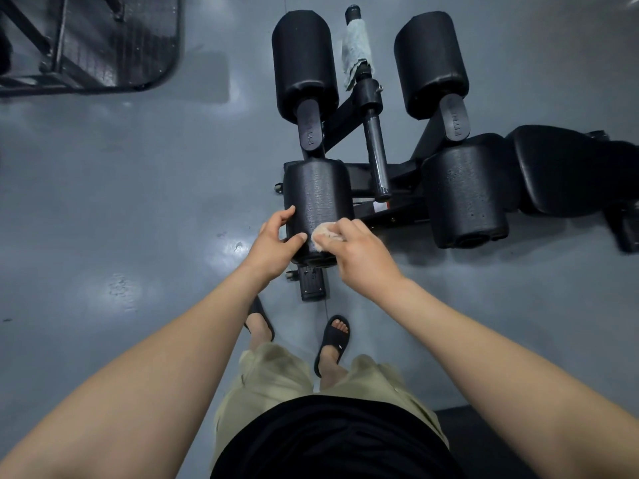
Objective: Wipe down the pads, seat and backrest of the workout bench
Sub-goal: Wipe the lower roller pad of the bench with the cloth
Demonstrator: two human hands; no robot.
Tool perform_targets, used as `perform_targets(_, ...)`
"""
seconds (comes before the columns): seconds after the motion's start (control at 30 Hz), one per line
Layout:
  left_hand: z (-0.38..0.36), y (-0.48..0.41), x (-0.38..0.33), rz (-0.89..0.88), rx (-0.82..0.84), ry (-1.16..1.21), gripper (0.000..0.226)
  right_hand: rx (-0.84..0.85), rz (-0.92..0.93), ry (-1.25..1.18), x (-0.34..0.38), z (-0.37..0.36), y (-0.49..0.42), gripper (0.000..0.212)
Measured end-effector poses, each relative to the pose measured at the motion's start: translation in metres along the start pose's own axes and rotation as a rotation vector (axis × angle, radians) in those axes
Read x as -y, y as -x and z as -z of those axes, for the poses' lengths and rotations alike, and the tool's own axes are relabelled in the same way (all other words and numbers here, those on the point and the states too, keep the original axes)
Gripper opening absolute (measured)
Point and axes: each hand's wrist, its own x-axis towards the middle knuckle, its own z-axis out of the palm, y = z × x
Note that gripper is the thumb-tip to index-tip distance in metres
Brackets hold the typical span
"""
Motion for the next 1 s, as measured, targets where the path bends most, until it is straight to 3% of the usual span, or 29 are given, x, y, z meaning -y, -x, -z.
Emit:
perform_targets(0.2, -0.002, 0.001, 0.000, 0.012, 0.008, 0.050, 0.058, -0.005, 0.175, 0.001, -0.011, 0.002, 0.021, 0.044)
perform_targets(0.4, -0.007, 0.003, -0.004, -0.007, -0.020, 0.020, 0.058, -0.138, -0.092, -0.129, -0.022, 0.004, -0.020, 0.041)
perform_targets(0.6, -0.009, 0.003, -0.004, -0.006, -0.034, -0.003, 0.056, -0.176, 0.041, -0.165, -0.015, -0.010, 0.020, 0.032)
perform_targets(0.93, -0.016, 0.005, -0.018, -0.051, -0.095, -0.088, 0.044, -0.198, 0.086, -0.134, -0.011, -0.015, 0.023, 0.029)
perform_targets(1.0, -0.014, 0.006, -0.016, -0.060, -0.089, -0.097, 0.050, -0.217, 0.062, -0.144, -0.009, -0.016, 0.017, 0.029)
